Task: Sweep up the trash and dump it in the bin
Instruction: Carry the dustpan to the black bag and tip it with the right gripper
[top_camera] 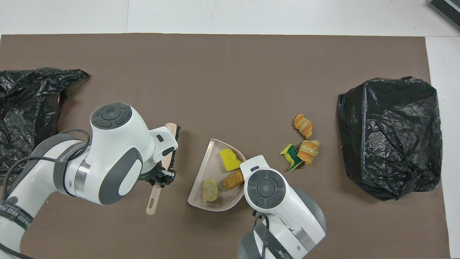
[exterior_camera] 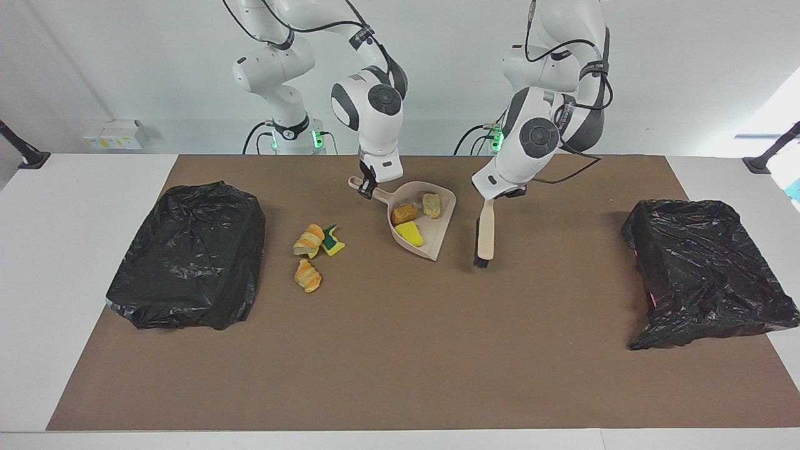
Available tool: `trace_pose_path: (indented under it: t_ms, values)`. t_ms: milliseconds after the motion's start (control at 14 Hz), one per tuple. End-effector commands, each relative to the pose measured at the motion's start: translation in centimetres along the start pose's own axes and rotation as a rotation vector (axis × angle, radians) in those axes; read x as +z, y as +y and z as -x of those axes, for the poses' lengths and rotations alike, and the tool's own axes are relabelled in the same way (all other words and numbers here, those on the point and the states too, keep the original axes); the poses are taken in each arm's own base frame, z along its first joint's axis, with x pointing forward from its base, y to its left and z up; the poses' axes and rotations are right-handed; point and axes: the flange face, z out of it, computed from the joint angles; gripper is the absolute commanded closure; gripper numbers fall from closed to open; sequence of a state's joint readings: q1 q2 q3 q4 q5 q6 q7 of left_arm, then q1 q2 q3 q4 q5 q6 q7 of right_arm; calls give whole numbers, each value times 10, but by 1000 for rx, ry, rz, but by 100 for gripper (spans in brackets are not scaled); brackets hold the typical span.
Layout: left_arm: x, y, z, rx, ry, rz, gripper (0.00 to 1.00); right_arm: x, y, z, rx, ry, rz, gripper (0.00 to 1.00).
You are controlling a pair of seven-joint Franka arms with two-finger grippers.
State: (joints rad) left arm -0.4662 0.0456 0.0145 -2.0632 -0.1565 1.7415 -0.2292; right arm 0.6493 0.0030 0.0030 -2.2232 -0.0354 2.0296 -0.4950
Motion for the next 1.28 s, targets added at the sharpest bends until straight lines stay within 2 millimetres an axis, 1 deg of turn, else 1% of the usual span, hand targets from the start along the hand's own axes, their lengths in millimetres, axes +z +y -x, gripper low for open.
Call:
trace_pose_path:
  t_ms: [0, 143, 214, 285, 357, 428, 570, 642, 784, 856, 927, 998, 1070, 1141, 1212]
  values:
    - [4, 15, 21, -130, -13, -6, 100, -42, 11, 24, 48, 4, 22, 100]
    - [7, 15, 25, -133, -22, -8, 100, -64, 23, 48, 44, 23, 25, 100]
    - [10, 14, 28, -138, -35, -13, 100, -72, 30, 59, 40, 36, 30, 100]
    - [17, 15, 36, -145, -39, -18, 100, -83, 36, 71, 40, 51, 36, 100]
    - [25, 23, 46, -148, -30, -27, 100, -93, 44, 87, 42, 58, 37, 100]
    - [33, 31, 55, -149, -10, -30, 100, -106, 55, 111, 47, 75, 43, 100]
    - [53, 49, 78, -122, 27, -11, 100, -129, 81, 164, 55, 99, 47, 100]
    - [60, 59, 86, -143, 39, 7, 100, -139, 97, 192, 60, 108, 49, 100]
    - [70, 87, 99, -179, 44, -5, 100, -156, 130, 246, 80, 125, 39, 100]
    - [75, 102, 106, -176, 44, 4, 100, -160, 147, 275, 99, 134, 32, 100]
    - [79, 110, 108, -195, 37, 24, 100, -159, 161, 303, 110, 145, 28, 100]
    - [83, 116, 111, -193, 27, 39, 100, -157, 176, 339, 132, 160, 27, 100]
    - [91, 126, 116, -187, 13, 46, 100, -152, 188, 372, 166, 168, 29, 100]
    - [95, 130, 118, -192, 11, 66, 100, -151, 199, 402, 198, 172, 43, 100]
    - [99, 132, 119, -190, 15, 72, 96, -152, 209, 427, 217, 131, 70, 100]
